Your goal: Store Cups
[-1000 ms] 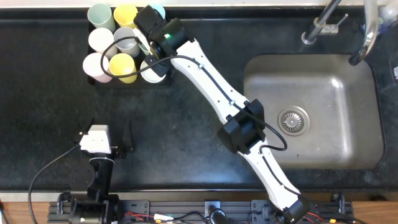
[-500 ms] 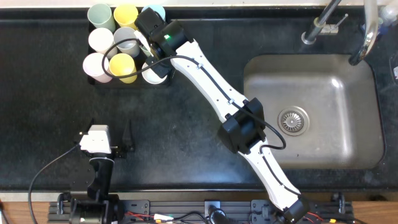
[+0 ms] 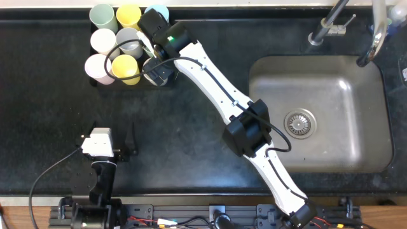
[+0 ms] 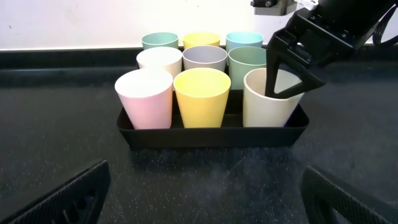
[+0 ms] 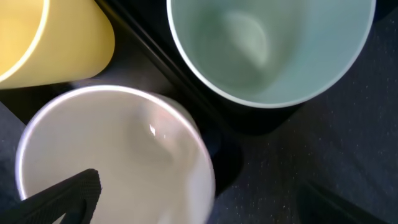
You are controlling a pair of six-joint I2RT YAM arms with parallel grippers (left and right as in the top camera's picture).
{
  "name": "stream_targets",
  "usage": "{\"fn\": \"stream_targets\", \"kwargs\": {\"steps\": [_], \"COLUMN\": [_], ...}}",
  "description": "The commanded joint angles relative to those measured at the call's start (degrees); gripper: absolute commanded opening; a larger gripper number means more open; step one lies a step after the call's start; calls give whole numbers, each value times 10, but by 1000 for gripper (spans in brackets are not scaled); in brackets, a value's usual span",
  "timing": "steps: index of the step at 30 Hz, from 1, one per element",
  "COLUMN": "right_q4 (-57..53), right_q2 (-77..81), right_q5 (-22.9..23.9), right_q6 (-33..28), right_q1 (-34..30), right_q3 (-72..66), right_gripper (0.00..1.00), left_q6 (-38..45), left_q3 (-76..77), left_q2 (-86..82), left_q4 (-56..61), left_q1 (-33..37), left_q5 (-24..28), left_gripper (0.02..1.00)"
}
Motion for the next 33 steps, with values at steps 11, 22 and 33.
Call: {"fn": "stream_targets", "kwargs": {"steps": [11, 22, 33], "right_q4": [3, -131, -33], "right_q2": [-36, -232, -739], "right_q5": [75, 120, 103], "right_q6": [68, 110, 193], "right_q1": [-19, -141, -282], "right_q3": [95, 117, -485], "right_gripper": [996, 998, 996], "left_q6": [-6, -6, -6], "left_q3": [-2, -2, -2], "left_q2": [-5, -5, -5], "left_q4": [0, 0, 0], "left_q1": [1, 1, 1], "left_q5": [-5, -5, -5], "left_gripper": [998, 998, 998]}}
